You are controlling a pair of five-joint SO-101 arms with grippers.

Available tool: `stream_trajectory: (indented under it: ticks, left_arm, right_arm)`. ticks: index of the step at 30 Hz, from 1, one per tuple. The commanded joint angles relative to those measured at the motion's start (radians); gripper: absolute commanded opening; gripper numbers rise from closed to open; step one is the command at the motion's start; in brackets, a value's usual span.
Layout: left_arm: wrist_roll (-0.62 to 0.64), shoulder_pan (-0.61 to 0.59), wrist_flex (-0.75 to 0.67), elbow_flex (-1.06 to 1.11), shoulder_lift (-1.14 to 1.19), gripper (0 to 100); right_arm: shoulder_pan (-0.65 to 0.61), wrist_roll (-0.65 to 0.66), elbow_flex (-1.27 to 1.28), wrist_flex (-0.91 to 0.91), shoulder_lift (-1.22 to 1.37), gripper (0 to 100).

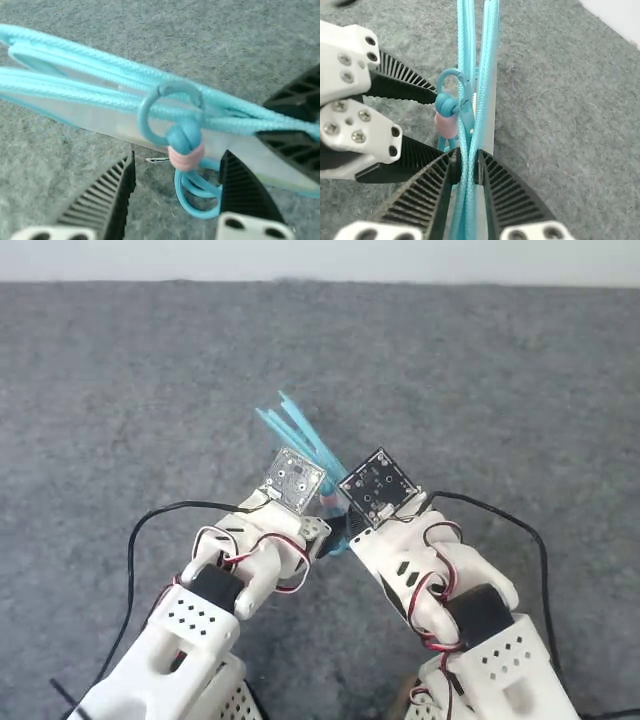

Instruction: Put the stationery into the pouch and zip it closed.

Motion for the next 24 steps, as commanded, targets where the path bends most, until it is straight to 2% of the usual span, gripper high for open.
stream_trajectory:
  ticks: [1, 5, 10, 15, 21, 24]
  left_arm:
    - [-0.011, 0.006, -0.092, -0.048, 0.002, 24]
    - [-0.011, 0.003, -0.157, -0.024, -0.002, 13]
    - [-0.017, -0.002, -0.157, -0.022, -0.003, 1]
    - [-0.017, -0.014, -0.147, -0.025, -0.003, 1]
    - [-0.017, -0.152, -0.127, -0.058, -0.003, 1]
    - [-0.017, -0.176, -0.127, -0.058, -0.003, 1]
  right_arm:
    - [-0.013, 0.003, 0.035, 0.028, 0.001, 0.6]
    - [-0.005, 0.003, 0.040, 0.031, 0.001, 0.6]
    - [-0.005, 0.003, 0.041, 0.033, 0.001, 0.6]
    - [-0.002, 0.041, 0.043, 0.047, 0.010, 0.6]
    - [0.061, 0.061, 0.043, 0.062, 0.010, 0.6]
    - [0.076, 0.084, 0.048, 0.071, 0.012, 0.6]
